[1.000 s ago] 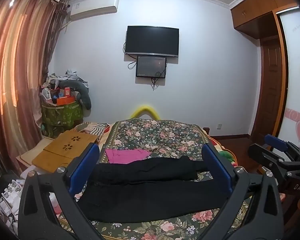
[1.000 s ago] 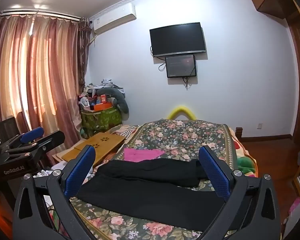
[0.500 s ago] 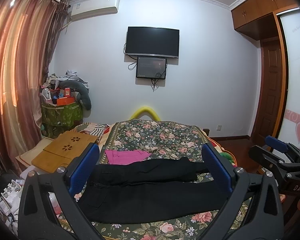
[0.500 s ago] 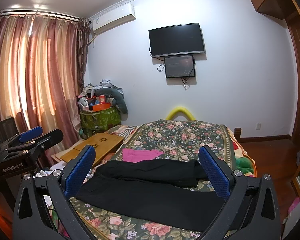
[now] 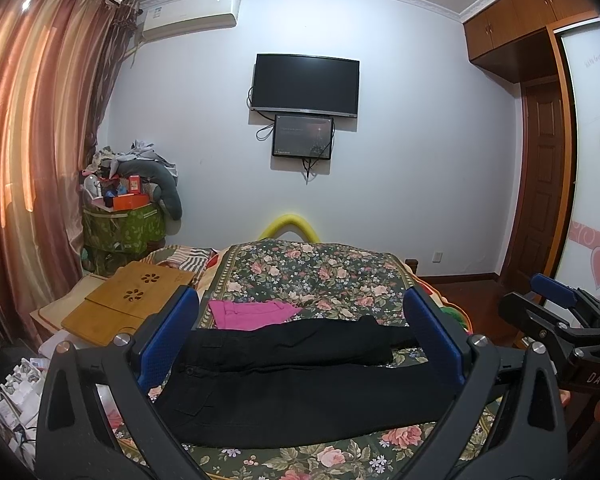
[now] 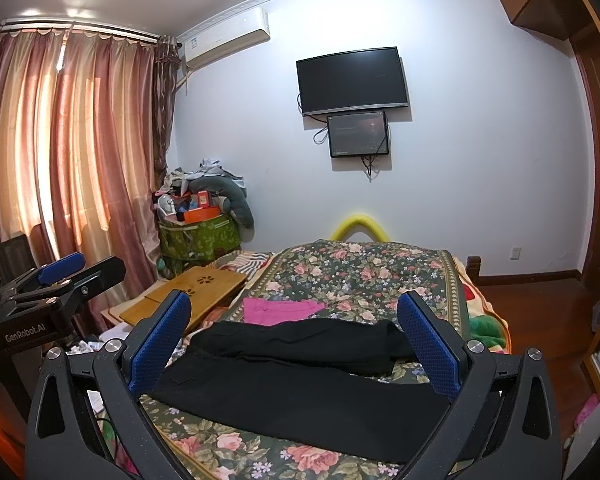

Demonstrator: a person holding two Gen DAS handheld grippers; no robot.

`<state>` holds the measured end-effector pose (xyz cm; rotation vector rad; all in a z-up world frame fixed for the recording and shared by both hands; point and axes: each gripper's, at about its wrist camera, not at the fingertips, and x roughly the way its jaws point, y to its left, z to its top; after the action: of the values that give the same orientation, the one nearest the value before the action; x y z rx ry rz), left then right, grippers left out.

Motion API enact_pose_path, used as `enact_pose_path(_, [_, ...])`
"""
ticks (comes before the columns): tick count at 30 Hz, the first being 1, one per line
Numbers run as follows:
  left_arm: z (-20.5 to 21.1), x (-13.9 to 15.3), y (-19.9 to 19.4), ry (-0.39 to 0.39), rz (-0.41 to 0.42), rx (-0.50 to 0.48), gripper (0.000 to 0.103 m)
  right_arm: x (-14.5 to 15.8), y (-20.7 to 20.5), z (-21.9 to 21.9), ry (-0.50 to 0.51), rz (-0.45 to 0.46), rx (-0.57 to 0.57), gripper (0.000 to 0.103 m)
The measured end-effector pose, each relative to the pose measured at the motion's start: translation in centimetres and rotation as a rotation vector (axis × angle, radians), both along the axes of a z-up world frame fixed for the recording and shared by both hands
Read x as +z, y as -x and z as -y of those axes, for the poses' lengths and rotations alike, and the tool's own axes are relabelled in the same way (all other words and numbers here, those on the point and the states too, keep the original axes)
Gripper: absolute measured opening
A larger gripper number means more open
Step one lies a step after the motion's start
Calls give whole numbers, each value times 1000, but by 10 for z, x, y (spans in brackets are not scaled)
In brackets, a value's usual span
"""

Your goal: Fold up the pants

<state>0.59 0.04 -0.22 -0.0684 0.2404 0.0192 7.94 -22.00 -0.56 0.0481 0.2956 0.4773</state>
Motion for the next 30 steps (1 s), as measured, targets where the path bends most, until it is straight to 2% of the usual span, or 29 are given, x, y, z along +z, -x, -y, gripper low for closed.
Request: enact_pose_path(30, [3,3,-3,8,4,-3,103,1,1,1,9,-1,-21,102])
